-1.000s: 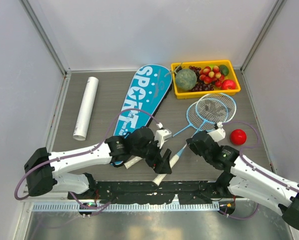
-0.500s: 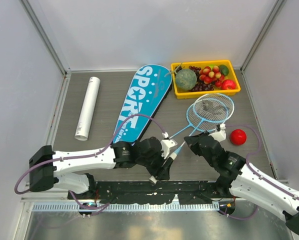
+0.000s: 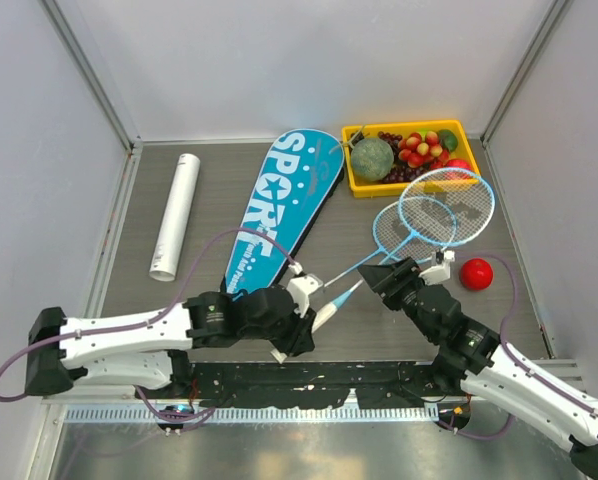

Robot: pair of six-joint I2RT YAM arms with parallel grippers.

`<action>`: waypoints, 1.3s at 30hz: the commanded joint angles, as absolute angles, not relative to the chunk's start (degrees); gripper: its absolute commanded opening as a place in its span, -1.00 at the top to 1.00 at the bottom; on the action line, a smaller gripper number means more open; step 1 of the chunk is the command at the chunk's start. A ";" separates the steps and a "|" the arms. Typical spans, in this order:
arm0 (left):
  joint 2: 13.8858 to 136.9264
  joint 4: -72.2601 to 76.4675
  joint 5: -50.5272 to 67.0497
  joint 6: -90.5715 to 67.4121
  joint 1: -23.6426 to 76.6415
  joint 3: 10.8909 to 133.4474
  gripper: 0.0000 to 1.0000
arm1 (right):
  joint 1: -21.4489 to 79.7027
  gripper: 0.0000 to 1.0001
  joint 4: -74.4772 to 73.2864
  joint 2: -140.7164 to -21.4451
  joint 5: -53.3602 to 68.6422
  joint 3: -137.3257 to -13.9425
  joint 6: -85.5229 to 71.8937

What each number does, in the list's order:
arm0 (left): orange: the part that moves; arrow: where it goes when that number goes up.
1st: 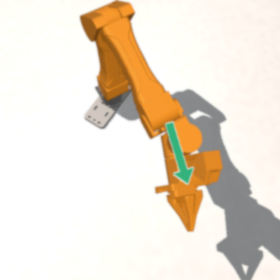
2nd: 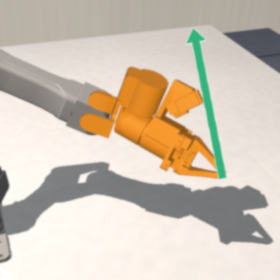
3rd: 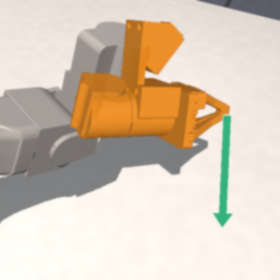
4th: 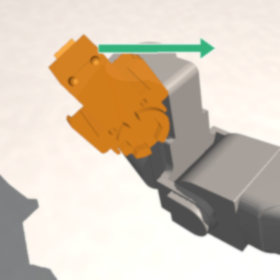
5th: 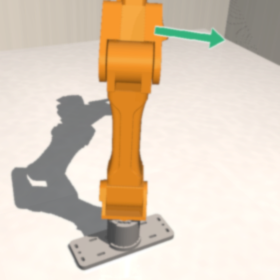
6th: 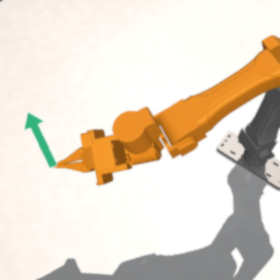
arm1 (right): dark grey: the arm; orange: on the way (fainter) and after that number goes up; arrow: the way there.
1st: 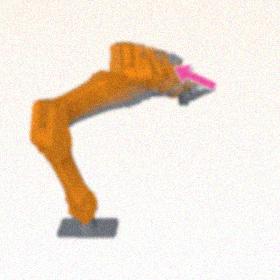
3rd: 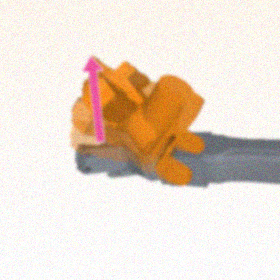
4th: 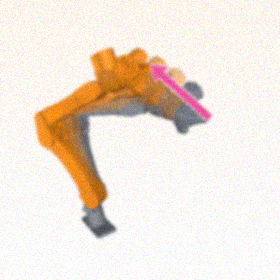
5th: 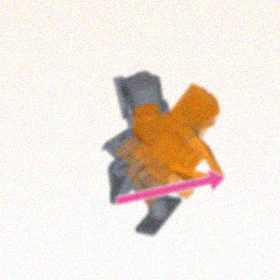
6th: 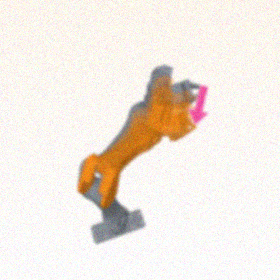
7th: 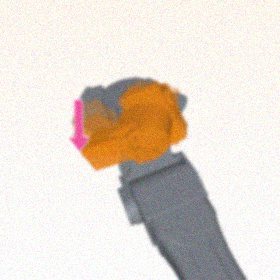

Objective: Pack up the badminton gear

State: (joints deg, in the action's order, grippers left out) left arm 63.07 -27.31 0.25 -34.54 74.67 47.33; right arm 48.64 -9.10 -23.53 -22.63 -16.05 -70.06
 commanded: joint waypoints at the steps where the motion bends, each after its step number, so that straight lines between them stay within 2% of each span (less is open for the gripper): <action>1: 55.82 -22.86 -7.55 -35.94 75.76 44.92 1.00 | 48.95 -0.41 -0.62 -24.52 -21.71 -17.31 -66.89; 6: 50.63 -20.13 -10.28 -36.39 76.29 40.43 1.00 | 48.87 -0.37 10.95 -32.15 -19.52 -19.16 -63.81; 8: 49.66 -20.30 -10.98 -36.56 76.29 39.82 1.00 | 48.95 -0.25 16.23 -36.01 -18.55 -19.60 -63.11; 10: 48.52 -20.39 -12.03 -36.91 76.20 39.20 1.00 | 48.95 -0.03 22.11 -39.27 -18.37 -19.25 -62.75; 11: 48.17 -20.30 -13.00 -37.18 76.38 38.85 1.00 | 48.96 0.19 24.06 -41.38 -18.28 -19.07 -62.75; 12: 47.73 -20.48 -14.05 -37.87 76.20 38.76 1.00 | 48.96 0.32 28.35 -42.44 -18.37 -18.64 -62.67; 13: 47.38 -20.91 -15.45 -38.66 76.20 38.67 0.95 | 48.96 0.65 30.39 -44.54 -18.46 -18.46 -61.88; 14: 47.20 -21.27 -16.60 -38.67 76.29 39.19 0.67 | 48.96 0.82 34.76 -45.52 -18.37 -18.28 -60.31; 15: 47.37 -22.92 -18.00 -37.89 76.20 40.42 0.33 | 48.96 0.89 38.02 -47.27 -18.37 -18.28 -59.86; 16: 47.63 -25.90 -19.67 -36.84 76.29 42.60 -0.14 | 48.87 0.89 38.67 -47.81 -18.28 -18.72 -58.72; 17: 47.90 -28.80 -21.78 -35.26 76.29 44.72 -0.37 | 48.87 0.89 39.19 -48.42 -18.19 -19.16 -58.01; 19: 48.42 -35.04 -25.82 -32.18 76.03 49.81 -0.51 | 47.73 0.89 36.06 -48.52 -15.57 -21.44 -55.12; 23: 49.39 -44.37 -26.38 -26.56 70.68 57.46 -0.53 | 41.95 0.89 26.29 -48.69 -6.11 -26.80 -53.26; 26: 50.62 -46.75 -21.12 -21.90 62.43 61.69 -0.47 | 35.18 0.89 26.98 -49.04 3.32 -26.81 -57.81; 31: 58.25 -45.44 -10.48 -14.51 47.83 65.73 -0.41 | 31.82 0.89 18.73 -48.25 13.52 -29.09 -58.71; 39: 78.20 -45.70 -6.51 -9.23 42.98 74.61 -0.36 | 31.02 0.89 11.35 -40.09 16.35 -25.84 -55.73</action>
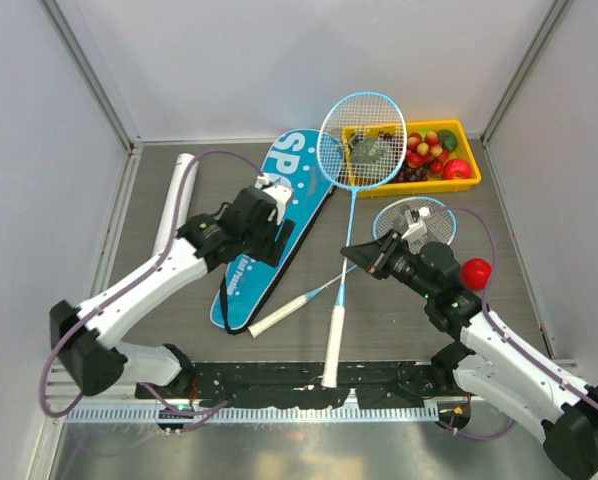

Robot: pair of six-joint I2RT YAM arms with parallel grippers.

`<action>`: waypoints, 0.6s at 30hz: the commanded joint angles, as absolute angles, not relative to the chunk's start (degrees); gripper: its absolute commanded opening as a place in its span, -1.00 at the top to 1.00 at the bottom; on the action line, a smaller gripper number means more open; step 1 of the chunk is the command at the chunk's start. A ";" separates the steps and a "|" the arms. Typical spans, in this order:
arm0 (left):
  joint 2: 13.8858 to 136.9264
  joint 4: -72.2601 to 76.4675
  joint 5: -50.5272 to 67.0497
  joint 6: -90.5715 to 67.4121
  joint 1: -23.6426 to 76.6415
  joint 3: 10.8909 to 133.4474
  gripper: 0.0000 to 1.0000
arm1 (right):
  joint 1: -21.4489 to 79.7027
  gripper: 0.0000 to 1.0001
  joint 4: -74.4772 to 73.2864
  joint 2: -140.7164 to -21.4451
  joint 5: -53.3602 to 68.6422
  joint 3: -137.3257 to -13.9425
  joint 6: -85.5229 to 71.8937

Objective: Pack up the badminton gear

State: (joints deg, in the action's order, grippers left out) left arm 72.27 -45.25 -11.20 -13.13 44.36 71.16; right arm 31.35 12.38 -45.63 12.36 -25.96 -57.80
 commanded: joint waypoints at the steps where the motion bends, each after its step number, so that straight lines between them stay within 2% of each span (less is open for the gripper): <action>1: 81.09 -45.36 -5.63 -9.40 42.46 75.23 -0.34 | 30.94 0.90 9.34 -39.30 15.91 -25.40 -55.55; 8: 92.27 -39.56 -1.94 -9.49 41.75 74.88 -0.17 | 30.94 0.90 4.93 -30.95 12.14 -20.66 -55.90; 18: 100.37 -33.84 -3.16 -9.40 41.40 71.02 -0.12 | 30.76 0.89 0.44 -27.42 8.26 -22.59 -53.52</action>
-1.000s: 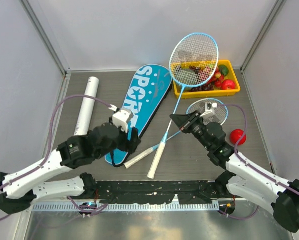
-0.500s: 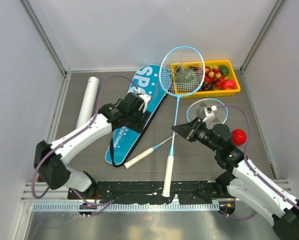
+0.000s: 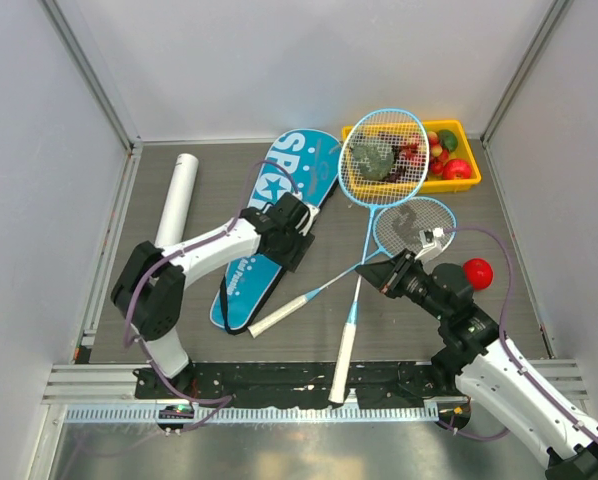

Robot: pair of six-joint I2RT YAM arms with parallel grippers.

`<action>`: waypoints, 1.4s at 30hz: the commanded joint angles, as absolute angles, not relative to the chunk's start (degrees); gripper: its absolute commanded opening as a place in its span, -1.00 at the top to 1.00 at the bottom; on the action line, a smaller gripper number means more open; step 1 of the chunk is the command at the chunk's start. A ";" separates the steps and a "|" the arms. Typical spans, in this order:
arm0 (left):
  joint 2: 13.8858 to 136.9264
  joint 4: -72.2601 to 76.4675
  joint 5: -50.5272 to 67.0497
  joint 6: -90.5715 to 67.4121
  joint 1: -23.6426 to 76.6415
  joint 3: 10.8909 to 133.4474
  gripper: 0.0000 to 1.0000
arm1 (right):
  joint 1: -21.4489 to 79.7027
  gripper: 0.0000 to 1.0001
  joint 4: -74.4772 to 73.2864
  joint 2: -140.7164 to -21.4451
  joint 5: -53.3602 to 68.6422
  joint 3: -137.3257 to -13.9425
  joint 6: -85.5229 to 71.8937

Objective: Pack up the badminton gear

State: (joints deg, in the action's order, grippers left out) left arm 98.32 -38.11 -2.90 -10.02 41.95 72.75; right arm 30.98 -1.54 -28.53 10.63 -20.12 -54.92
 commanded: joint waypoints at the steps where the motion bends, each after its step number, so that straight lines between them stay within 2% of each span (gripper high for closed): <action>1: 101.15 -33.40 -3.69 -9.40 41.31 70.41 -0.11 | 30.76 0.89 0.44 -27.16 8.26 -22.76 -53.44; 8: 105.55 -31.55 -4.66 -9.49 40.96 68.64 -0.03 | 30.76 0.89 -1.23 -27.24 7.47 -22.68 -53.26; 13: 104.42 -30.32 -4.22 -9.49 40.96 67.33 0.67 | 30.67 0.89 -1.23 -27.33 6.94 -22.59 -52.91; 16: 102.49 -30.41 -3.17 -9.58 40.87 67.06 0.73 | 30.67 0.89 -1.23 -27.86 7.03 -22.41 -52.91; 17: 102.13 -30.50 -2.38 -9.58 40.78 66.97 0.92 | 30.67 0.89 -1.14 -28.30 7.12 -22.24 -52.91; 18: 101.78 -30.59 -1.68 -9.58 40.69 67.15 1.00 | 30.67 0.89 -0.79 -28.39 7.21 -22.15 -53.17; 28: 96.95 -31.11 4.57 -14.67 37.62 67.24 1.00 | 30.67 0.90 1.39 -30.93 8.78 -21.10 -54.40; 36: 91.85 -29.01 13.62 -20.39 30.94 66.71 1.00 | 30.67 0.90 7.03 -41.02 18.79 -19.95 -57.30; 42: 89.04 -28.13 14.15 -21.36 29.18 65.92 1.00 | 30.85 0.89 9.76 -44.30 22.58 -18.02 -60.20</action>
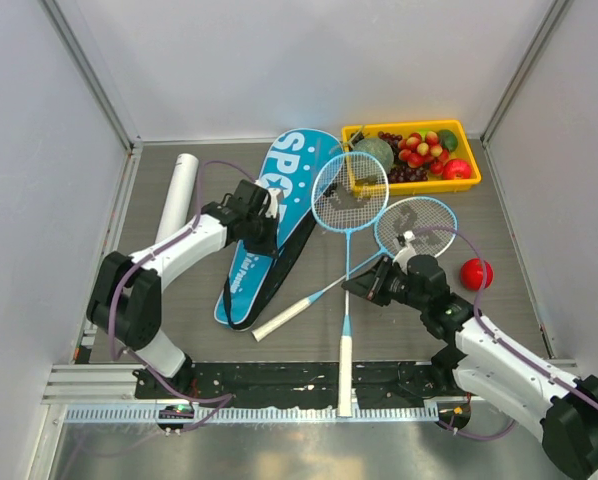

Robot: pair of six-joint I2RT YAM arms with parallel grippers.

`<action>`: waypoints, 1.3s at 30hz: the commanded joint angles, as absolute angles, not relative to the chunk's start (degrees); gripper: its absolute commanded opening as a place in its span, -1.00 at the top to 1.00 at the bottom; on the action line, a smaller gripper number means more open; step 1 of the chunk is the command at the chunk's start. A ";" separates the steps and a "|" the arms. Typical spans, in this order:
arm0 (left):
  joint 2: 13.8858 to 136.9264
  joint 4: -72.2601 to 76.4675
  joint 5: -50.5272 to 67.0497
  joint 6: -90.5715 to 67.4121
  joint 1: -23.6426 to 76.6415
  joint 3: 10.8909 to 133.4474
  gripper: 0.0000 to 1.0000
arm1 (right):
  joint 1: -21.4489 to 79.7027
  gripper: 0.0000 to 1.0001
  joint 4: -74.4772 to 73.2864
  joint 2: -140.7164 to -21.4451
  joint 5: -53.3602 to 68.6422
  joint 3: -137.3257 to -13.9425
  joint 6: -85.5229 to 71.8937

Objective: Pack up the badminton gear

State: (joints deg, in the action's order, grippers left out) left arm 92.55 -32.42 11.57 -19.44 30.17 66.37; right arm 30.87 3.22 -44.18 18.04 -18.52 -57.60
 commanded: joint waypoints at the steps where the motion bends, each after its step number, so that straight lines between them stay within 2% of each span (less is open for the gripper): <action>1: 88.60 -27.78 14.50 -21.71 29.01 65.74 1.00 | 31.02 0.90 9.32 -43.95 22.76 -18.10 -60.12; 8: 87.54 -27.33 15.64 -21.97 28.74 65.13 1.00 | 31.11 0.90 -2.97 -40.52 22.67 -17.85 -56.95; 15: 86.22 -27.07 15.56 -21.80 28.74 64.42 1.00 | 31.20 0.89 -8.00 -34.55 24.17 -14.60 -57.39; 24: 84.38 -26.81 16.26 -22.32 28.74 63.46 1.00 | 32.78 0.90 -0.62 -40.59 26.01 -15.99 -61.26; 31: 81.13 -25.58 17.40 -23.82 28.74 59.77 1.00 | 36.91 0.90 13.69 -48.59 26.54 -16.43 -67.14; 39: 75.50 -23.47 19.86 -25.57 28.74 53.88 1.00 | 41.84 0.89 22.58 -58.34 20.58 -20.12 -67.94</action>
State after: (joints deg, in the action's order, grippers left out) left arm 79.09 -27.44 16.43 -23.86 29.10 55.20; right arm 41.12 11.44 -54.54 24.25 -15.33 -67.44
